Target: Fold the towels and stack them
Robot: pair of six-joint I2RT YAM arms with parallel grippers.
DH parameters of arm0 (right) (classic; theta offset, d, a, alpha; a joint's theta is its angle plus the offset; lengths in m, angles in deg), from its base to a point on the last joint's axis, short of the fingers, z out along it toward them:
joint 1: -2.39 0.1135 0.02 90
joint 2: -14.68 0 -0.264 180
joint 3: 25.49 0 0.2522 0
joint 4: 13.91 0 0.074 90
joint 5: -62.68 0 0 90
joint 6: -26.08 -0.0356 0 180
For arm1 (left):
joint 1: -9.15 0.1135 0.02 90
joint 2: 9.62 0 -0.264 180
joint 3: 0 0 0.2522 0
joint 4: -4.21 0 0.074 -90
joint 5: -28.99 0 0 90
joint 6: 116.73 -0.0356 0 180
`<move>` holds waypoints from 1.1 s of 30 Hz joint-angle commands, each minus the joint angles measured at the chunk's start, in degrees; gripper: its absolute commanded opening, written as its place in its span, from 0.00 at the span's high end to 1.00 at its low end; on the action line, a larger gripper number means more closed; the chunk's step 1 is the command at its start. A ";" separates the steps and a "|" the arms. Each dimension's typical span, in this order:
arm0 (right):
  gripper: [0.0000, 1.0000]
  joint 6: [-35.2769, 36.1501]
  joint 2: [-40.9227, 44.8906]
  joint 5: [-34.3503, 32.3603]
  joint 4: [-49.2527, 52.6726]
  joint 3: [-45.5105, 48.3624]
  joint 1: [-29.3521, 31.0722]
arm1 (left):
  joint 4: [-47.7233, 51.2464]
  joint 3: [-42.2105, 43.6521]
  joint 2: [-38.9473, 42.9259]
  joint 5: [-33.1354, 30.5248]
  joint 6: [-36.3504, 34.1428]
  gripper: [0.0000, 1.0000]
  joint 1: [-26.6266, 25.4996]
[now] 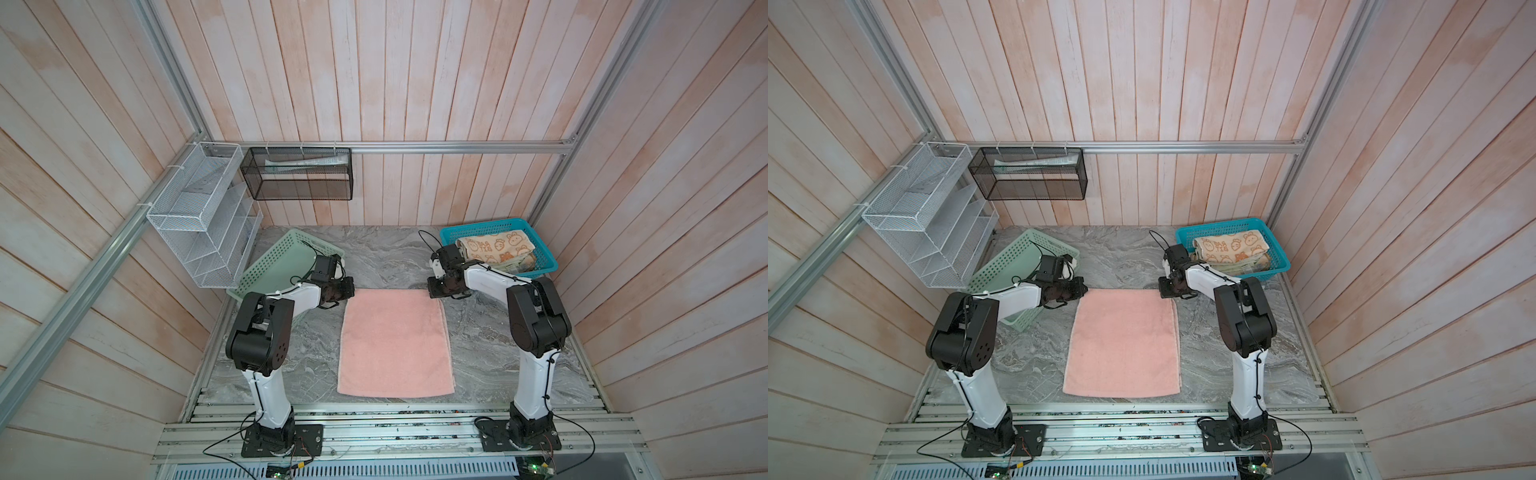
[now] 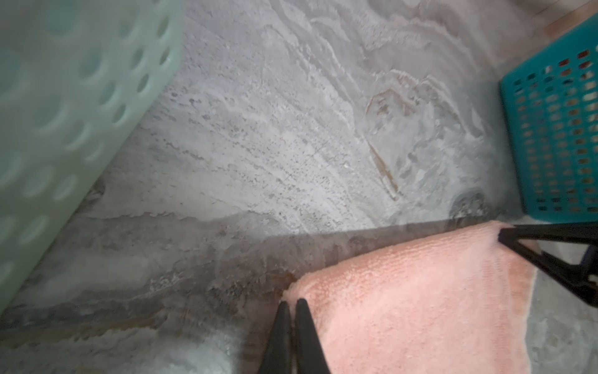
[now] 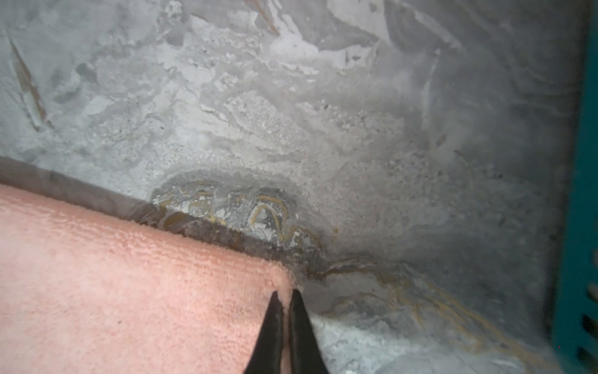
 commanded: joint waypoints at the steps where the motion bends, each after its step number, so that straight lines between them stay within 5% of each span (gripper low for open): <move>1: 0.99 3.23 6.06 -0.70 -3.18 0.69 0.23 | -4.67 1.20 5.83 3.27 -2.77 1.00 1.82; 14: 1.00 8.25 19.24 3.02 -7.74 9.61 0.22 | -6.22 9.17 20.10 8.54 -5.24 1.00 4.42; 25: 1.00 -2.64 28.67 10.76 -12.73 27.83 3.31 | -11.54 28.62 30.98 11.24 -1.26 1.00 5.49; 33: 1.00 -4.81 33.51 10.14 -8.79 29.36 4.23 | -9.12 30.97 36.21 11.39 -0.82 1.00 5.57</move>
